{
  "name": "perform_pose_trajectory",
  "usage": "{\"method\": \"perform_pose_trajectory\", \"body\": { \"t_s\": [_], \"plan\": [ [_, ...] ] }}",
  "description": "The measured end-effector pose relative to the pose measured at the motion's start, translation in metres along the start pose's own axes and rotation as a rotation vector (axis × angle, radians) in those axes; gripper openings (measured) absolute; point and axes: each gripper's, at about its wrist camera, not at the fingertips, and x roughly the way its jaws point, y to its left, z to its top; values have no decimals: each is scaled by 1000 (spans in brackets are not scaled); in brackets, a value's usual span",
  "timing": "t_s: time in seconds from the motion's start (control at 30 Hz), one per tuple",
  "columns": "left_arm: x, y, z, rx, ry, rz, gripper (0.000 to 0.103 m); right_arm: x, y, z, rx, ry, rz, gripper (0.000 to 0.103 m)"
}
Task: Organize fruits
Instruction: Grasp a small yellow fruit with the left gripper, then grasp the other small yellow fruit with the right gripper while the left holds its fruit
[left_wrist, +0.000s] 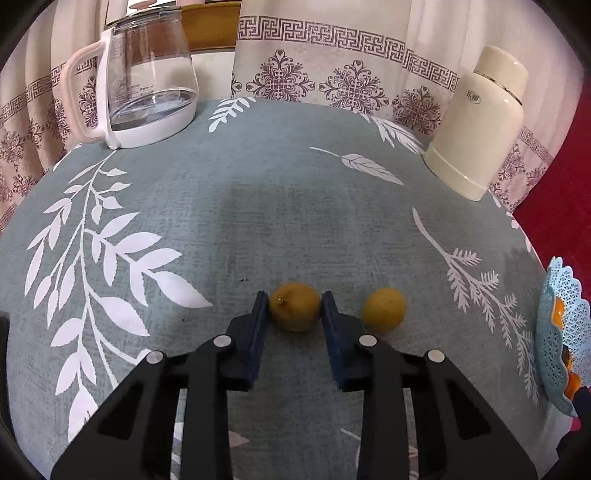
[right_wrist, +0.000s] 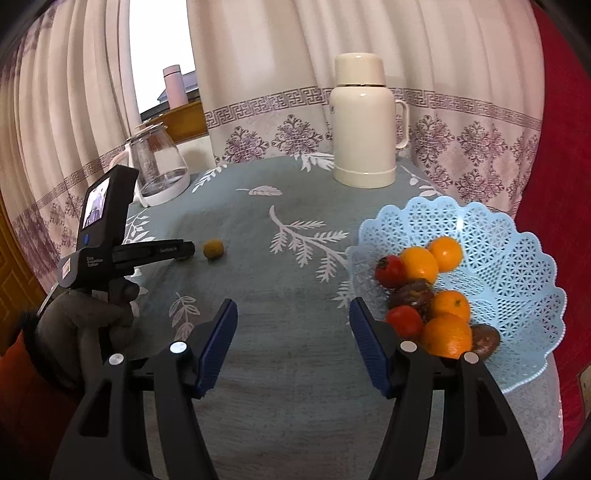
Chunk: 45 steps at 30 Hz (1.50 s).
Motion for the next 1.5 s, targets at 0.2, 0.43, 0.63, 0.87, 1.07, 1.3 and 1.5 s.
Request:
{"method": "perform_pose_trajectory", "body": {
  "t_s": [0.2, 0.43, 0.63, 0.87, 1.07, 1.3, 1.5],
  "plan": [
    [-14, 11, 0, -38, -62, 0, 30, 14, 12, 7, -29, 37, 32, 63],
    [-33, 27, 3, -91, -148, 70, 30, 47, 41, 23, -105, 97, 106, 63],
    [-45, 37, 7, -117, -207, 140, 30, 85, 62, 41, -139, 150, 153, 63],
    [-46, 53, 9, -179, -204, 145, 30, 134, 86, 56, -182, 184, 135, 63],
    [-46, 51, 8, -177, -202, 131, 30, 163, 97, 61, -196, 214, 123, 63],
    [-46, 54, 7, -199, -195, 121, 30, 184, 102, 60, -200, 255, 115, 51],
    [-46, 50, 6, -190, -193, 110, 30, 185, 104, 60, -217, 248, 89, 36]
  ]
}}
